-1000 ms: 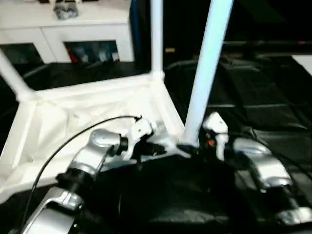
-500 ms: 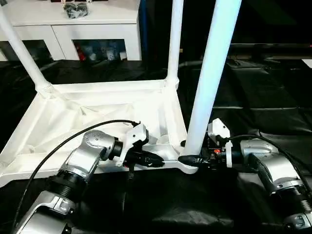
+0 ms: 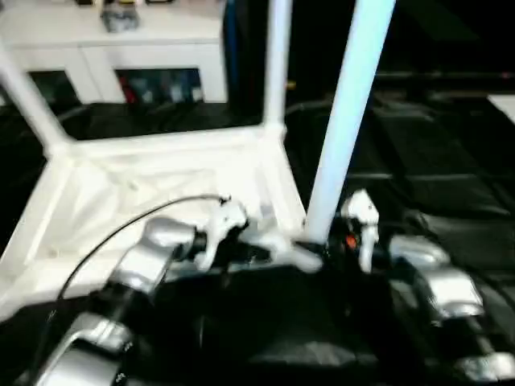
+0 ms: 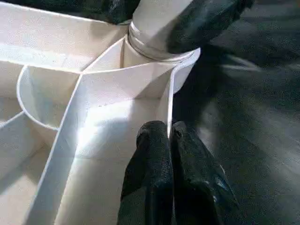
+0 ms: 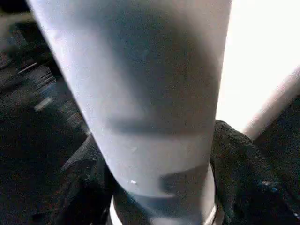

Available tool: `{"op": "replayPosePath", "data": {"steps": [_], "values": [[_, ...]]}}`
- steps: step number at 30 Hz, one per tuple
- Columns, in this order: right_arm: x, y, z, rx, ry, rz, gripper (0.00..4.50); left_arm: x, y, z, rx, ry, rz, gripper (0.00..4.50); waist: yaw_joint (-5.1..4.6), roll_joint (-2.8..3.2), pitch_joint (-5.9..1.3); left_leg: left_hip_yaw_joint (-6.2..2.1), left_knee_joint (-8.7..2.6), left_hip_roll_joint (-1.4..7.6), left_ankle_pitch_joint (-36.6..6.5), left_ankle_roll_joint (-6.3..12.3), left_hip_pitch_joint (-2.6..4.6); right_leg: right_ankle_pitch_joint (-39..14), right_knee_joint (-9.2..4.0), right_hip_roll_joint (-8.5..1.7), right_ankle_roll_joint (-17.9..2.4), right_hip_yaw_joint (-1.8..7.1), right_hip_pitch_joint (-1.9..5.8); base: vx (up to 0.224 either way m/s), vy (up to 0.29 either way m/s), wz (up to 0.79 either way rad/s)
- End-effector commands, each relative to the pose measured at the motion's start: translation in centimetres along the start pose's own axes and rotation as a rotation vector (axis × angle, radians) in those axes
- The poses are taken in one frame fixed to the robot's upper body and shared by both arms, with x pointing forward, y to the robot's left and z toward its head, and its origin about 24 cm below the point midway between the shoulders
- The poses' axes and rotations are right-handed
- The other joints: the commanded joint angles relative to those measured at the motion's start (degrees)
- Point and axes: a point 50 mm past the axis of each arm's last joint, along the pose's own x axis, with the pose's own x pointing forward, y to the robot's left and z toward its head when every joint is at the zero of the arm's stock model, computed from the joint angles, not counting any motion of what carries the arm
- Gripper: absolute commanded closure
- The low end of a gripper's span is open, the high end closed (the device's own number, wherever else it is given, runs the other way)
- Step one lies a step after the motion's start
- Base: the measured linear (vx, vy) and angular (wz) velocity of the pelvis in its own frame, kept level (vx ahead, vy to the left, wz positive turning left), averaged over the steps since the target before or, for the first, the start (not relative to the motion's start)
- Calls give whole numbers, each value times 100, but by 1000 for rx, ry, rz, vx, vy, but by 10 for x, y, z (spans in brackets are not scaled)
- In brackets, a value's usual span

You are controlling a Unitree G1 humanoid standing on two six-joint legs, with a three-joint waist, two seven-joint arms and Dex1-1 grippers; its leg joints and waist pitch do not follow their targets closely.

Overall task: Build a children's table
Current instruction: Rotate leg to tighten

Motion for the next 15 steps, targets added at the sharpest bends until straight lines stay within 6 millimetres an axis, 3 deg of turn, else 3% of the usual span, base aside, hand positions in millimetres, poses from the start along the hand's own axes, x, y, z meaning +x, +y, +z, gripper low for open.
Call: {"op": "replayPosePath", "data": {"steps": [1,5,11,12,14,15], "values": [[12,-1,-15,40,63,-106,201,7,10,19,31,-46,117,450,-44,-78,-351,-105,-401,152,-1184,44,73,-1523,-489,-326,-1216,182,252,0,0,0],[30,-2,-18,71,90,-239,201,21,16,27,22,-54,226,450,-88,-72,-367,-110,-387,144,-1030,155,36,-1276,-472,-321,-1222,188,283,0,0,0],[59,4,-10,75,77,-323,201,37,15,34,49,-58,267,450,-159,-69,-377,-111,-387,142,-1058,151,43,-1210,-474,-324,-1290,178,276,0,0,0],[61,4,-9,80,67,-315,166,38,15,35,55,-60,262,450,-147,-63,-377,-109,-386,146,-1067,165,51,-1186,-474,-326,-1300,180,274,0,0,0],[62,5,-7,90,56,-300,166,39,14,36,60,-65,247,450,-148,-63,-378,-108,-384,152,-1023,245,35,-1010,-457,-329,-1335,186,291,0,0,0],[63,5,-6,97,50,-294,129,39,13,36,63,-68,240,450,-150,-65,-381,-104,-379,153,-1000,275,34,-930,-448,-328,-1364,186,292,0,0,0]]}}
